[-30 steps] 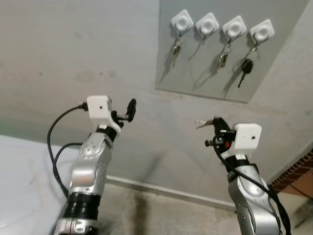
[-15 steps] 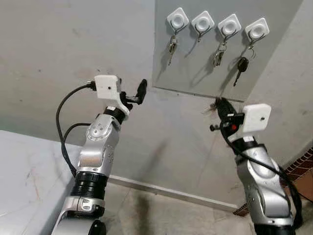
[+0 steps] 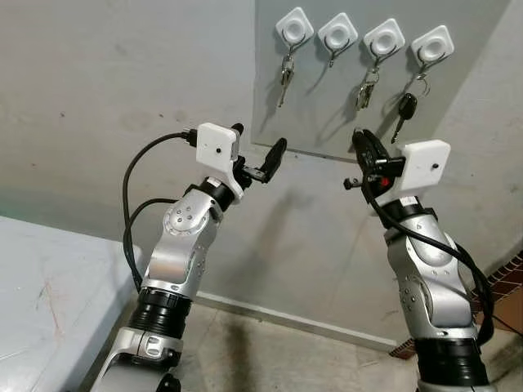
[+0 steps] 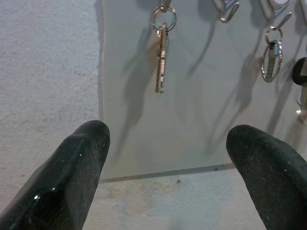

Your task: Hang keys on a hook

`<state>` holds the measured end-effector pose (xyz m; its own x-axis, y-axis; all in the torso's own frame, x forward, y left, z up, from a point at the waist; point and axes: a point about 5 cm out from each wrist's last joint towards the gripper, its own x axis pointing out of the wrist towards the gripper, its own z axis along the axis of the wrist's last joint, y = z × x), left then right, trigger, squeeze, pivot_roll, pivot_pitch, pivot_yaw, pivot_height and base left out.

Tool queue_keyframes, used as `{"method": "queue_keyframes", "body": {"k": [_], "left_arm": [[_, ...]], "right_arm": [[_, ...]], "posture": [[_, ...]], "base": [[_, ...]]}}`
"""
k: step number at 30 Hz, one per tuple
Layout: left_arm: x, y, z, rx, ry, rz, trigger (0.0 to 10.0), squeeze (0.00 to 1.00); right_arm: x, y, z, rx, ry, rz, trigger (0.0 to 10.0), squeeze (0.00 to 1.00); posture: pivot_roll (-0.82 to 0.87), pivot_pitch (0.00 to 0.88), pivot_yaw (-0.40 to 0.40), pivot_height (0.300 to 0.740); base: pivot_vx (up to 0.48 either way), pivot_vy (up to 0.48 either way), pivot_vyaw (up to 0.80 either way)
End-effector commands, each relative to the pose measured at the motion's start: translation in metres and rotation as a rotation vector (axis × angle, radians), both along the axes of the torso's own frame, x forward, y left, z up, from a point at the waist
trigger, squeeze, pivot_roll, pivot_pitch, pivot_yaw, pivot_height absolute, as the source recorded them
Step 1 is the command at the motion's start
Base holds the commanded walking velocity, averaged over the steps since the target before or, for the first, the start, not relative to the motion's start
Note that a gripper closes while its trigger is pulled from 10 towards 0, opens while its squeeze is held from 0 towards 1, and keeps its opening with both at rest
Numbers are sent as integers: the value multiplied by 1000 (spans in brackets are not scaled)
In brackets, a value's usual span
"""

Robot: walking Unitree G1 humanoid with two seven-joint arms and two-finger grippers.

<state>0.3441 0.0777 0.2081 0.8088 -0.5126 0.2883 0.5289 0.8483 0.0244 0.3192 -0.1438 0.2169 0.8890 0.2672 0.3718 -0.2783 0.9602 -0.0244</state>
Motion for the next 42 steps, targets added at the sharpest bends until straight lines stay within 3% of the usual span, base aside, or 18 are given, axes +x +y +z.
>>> {"method": "queue_keyframes", "body": {"k": [1, 23, 42], "left_arm": [[-3, -2, 6, 13, -36, -19, 10000, 0], [-4, -7, 15, 10, -67, -41, 10000, 0], [-8, -10, 16, 9, -74, -55, 10000, 0]], "right_arm": [[2, 4, 10, 17, -40, 29, 10000, 0], [18, 24, 29, 55, -112, 128, 10000, 0], [33, 27, 50, 154, -163, 160, 10000, 0]], "posture": [[117, 68, -23, 740], [123, 56, -26, 740], [131, 66, -27, 740]], "base": [[0, 0, 0], [0, 0, 0], [0, 0, 0]]}}
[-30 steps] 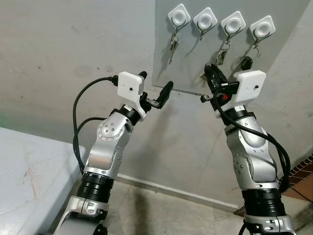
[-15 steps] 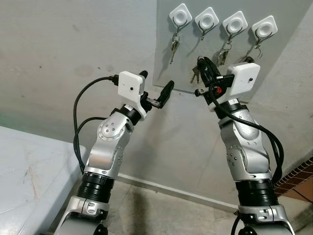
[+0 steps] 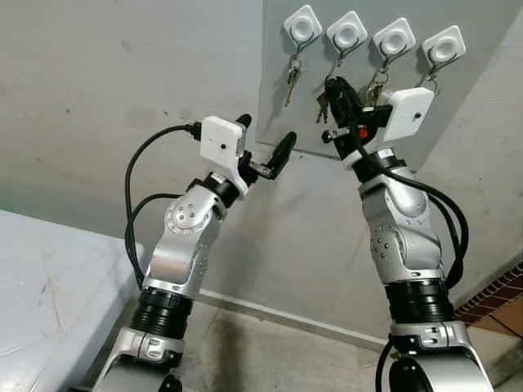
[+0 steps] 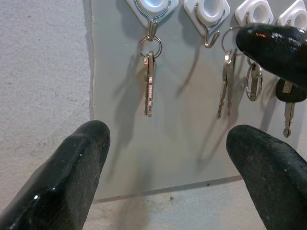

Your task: Hang keys on a hook

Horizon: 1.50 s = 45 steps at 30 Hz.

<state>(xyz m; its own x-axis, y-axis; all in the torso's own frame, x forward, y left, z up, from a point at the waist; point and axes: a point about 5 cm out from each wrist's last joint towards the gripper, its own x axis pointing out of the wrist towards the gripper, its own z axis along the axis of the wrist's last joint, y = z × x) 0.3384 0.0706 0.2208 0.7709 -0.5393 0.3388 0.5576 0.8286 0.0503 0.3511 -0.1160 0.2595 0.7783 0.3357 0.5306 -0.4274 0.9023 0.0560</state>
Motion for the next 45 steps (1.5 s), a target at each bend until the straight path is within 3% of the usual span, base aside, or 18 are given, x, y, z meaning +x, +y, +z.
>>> {"method": "queue_keyframes", "body": {"k": [1, 27, 45], "left_arm": [[-2, -3, 3, 16, -16, -18, 10000, 0], [-4, -5, 3, 11, -11, -19, 10000, 0], [-5, -4, 3, 8, -8, -19, 10000, 0]], "right_arm": [[2, -1, 8, 21, -24, 4, 10000, 0], [17, -4, 23, 221, -8, 50, 10000, 0], [11, -14, 13, 696, 99, 265, 10000, 0]], "posture": [[131, 70, -26, 740], [133, 81, -26, 740], [134, 90, -21, 740]], "base": [[0, 0, 0], [0, 0, 0], [0, 0, 0]]}}
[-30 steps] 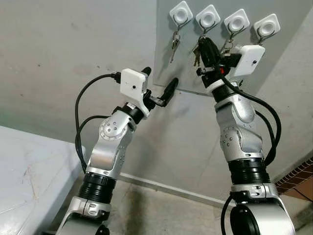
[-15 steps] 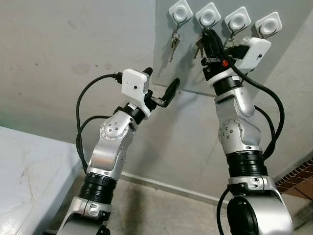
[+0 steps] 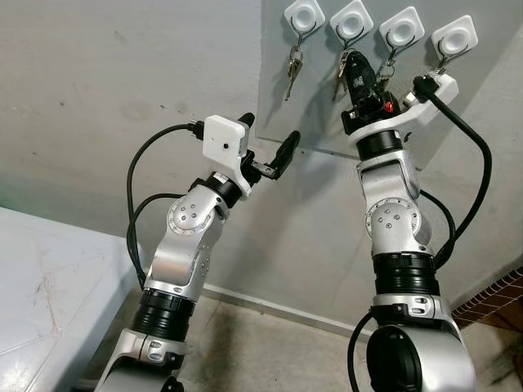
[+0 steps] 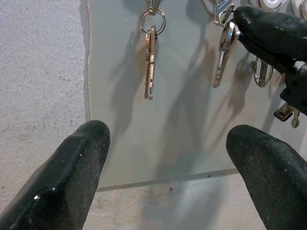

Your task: Hang keys on a hook

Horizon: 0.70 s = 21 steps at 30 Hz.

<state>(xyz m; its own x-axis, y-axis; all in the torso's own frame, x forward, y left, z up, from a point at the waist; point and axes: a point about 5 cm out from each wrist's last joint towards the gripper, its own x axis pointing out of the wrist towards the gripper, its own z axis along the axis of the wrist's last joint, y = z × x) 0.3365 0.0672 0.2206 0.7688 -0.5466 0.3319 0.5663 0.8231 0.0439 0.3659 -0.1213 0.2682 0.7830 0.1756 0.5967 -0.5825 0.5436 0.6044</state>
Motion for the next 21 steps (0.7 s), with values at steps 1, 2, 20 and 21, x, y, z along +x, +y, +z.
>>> {"method": "queue_keyframes", "body": {"k": [1, 2, 20, 21], "left_arm": [[-3, -1, 3, 9, -18, -10, 10000, 0], [-3, -1, 3, 9, -17, -11, 10000, 0], [-3, 0, 4, 7, -19, -1, 10000, 0], [-3, 0, 4, 7, -19, -1, 10000, 0]], "right_arm": [[-4, -10, 4, 90, -14, 3, 10000, 0], [-5, -11, 3, 117, -11, 17, 10000, 0], [-17, -3, -19, 239, 33, 160, 10000, 1000], [-17, -3, -19, 239, 33, 160, 10000, 1000]], "posture": [[134, 90, -21, 740], [134, 90, -21, 740], [137, 98, -22, 740], [137, 98, -22, 740]], "base": [[0, 0, 0], [0, 0, 0], [0, 0, 0], [0, 0, 0]]}}
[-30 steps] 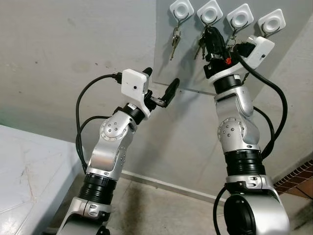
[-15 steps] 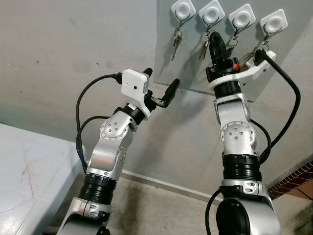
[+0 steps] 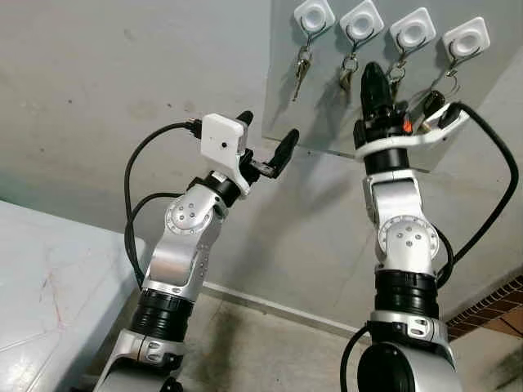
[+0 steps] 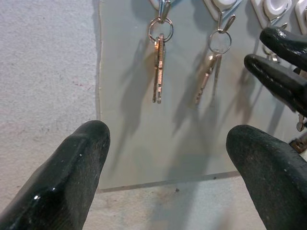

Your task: Hang keys on a hook

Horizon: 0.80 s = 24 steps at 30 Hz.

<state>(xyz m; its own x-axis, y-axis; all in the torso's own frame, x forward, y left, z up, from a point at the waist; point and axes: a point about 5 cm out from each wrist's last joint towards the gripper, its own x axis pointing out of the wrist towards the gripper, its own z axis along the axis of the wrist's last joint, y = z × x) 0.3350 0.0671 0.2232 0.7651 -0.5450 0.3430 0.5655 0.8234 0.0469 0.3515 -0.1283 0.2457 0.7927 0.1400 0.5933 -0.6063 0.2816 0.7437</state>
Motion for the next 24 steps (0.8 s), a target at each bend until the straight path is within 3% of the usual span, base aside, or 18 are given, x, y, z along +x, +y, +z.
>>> {"method": "queue_keyframes", "body": {"k": [1, 5, 12, 14, 18, 19, 20, 21, 24], "left_arm": [[-2, 0, 1, 11, -8, 1, 10000, 0], [-2, 1, -1, 13, -5, 7, 10000, 0], [-3, 2, -6, 18, 3, 15, 10000, 0], [-3, 3, -11, 21, 14, 28, 10000, 0], [-3, 6, -17, 22, 29, 36, 10000, 0], [-4, 9, -26, 35, 49, 53, 10000, 0], [-4, 9, -26, 35, 49, 53, 10000, 0], [-5, 10, -31, 51, 56, 61, 10000, 0], [-8, 13, -49, 88, 89, 76, 10000, 0]], "right_arm": [[-5, 8, -1, -85, -30, 17, 10000, 1000], [-11, 17, -16, -213, -27, 42, 10000, 1000], [-13, 17, -37, -311, 18, 36, 10000, 1000], [-17, 16, -55, -480, 37, -5, 10000, 1000], [-21, 14, -63, -574, 31, -37, 10000, 1000], [-26, 11, -71, -672, 26, -81, 10000, 1000], [-26, 11, -71, -672, 26, -81, 10000, 1000], [-27, 8, -75, -739, 18, -120, 10000, 1000], [-31, -6, -88, -821, 58, -215, 10000, 1000]], "posture": [[137, 98, -22, 740], [139, 99, -25, 740], [141, 99, -26, 740], [141, 99, -26, 740], [140, 100, -24, 740], [139, 100, -22, 740], [139, 100, -22, 740], [139, 100, -22, 740], [138, 99, -20, 740]], "base": [[0, 0, 0], [0, 0, 0], [0, 0, 0], [0, 0, 0], [0, 0, 0], [0, 0, 0], [0, 0, 0], [0, 0, 0], [0, 0, 0]]}}
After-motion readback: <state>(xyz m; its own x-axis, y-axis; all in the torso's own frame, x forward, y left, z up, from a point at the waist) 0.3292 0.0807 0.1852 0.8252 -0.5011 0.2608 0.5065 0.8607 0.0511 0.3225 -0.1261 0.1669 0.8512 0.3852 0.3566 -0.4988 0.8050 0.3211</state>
